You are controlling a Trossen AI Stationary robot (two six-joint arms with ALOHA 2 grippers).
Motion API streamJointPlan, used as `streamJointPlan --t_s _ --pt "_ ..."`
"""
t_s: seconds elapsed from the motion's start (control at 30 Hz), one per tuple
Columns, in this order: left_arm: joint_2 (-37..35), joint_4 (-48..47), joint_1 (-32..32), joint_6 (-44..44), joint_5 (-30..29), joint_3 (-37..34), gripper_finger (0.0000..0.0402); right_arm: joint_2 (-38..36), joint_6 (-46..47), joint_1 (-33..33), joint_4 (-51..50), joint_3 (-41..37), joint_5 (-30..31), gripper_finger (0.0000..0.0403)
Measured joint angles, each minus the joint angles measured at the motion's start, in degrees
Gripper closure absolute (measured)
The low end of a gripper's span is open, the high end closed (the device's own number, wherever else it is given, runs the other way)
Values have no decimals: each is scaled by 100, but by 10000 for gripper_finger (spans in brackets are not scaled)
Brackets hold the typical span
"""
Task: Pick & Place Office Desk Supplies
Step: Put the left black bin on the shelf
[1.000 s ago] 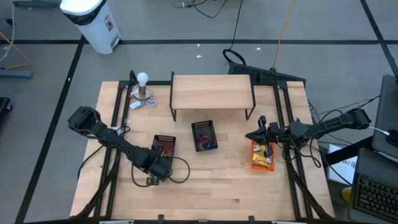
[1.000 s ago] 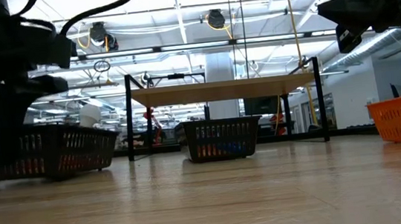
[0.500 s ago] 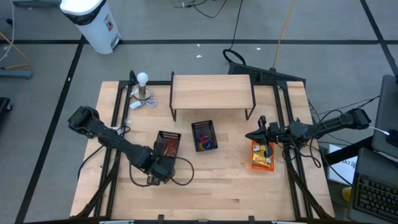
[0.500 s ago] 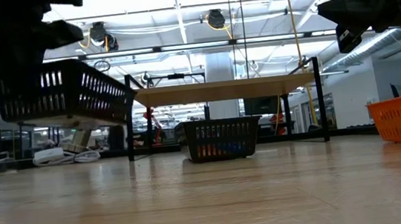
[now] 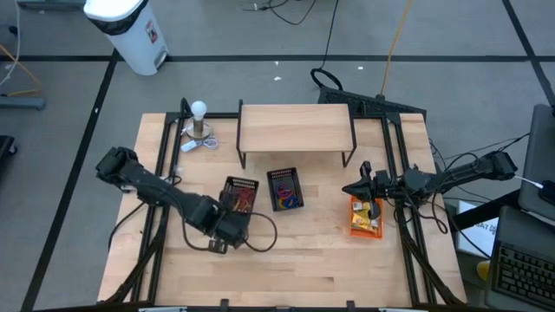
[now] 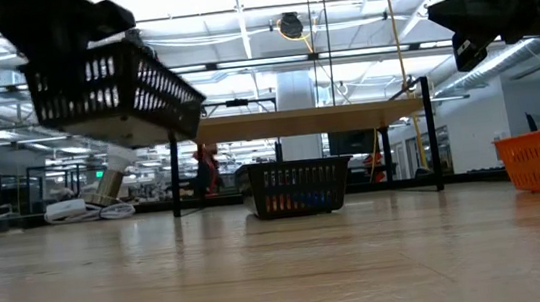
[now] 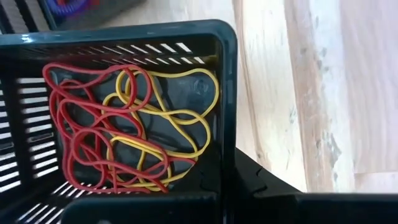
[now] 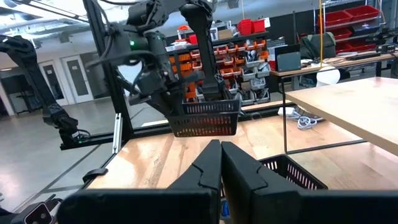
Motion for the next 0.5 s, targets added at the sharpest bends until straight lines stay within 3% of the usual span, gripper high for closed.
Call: streamJointPlan --t_s 0.5 --pt "0 -507 483 598 -84 1065 401 0 0 0 -1 0 2 403"
